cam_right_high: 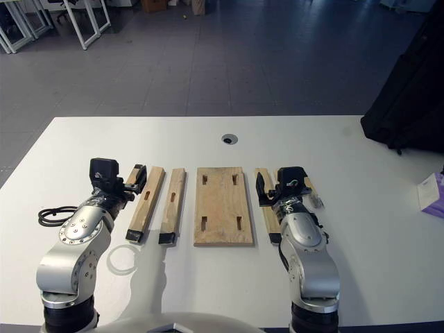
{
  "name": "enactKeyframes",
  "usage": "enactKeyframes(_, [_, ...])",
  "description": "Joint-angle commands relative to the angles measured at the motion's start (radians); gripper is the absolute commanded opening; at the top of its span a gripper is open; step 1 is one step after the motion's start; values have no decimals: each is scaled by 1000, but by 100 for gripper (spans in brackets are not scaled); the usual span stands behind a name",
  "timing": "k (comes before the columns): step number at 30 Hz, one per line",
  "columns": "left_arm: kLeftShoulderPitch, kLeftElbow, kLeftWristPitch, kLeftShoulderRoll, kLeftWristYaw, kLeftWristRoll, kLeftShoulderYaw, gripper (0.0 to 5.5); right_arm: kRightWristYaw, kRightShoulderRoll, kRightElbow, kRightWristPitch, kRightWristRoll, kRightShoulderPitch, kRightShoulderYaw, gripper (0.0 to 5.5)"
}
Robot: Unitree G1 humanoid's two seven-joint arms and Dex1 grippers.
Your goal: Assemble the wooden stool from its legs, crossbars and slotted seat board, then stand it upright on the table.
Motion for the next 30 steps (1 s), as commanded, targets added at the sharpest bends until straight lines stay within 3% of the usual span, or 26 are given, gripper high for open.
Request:
enactKeyframes(1, [15, -5, 10, 0, 9, 11, -11, 373, 14, -7, -1, 14, 15, -6, -10, 396])
enactKeyframes(14, [10, -9, 18, 55, -37, -4, -21, 373, 19, -6, -14, 20, 39, 23, -29, 396])
enactKeyframes(30, [24, -9, 3, 42, -26, 3, -35, 373, 27, -27, -7, 24, 36, 19, -20, 396])
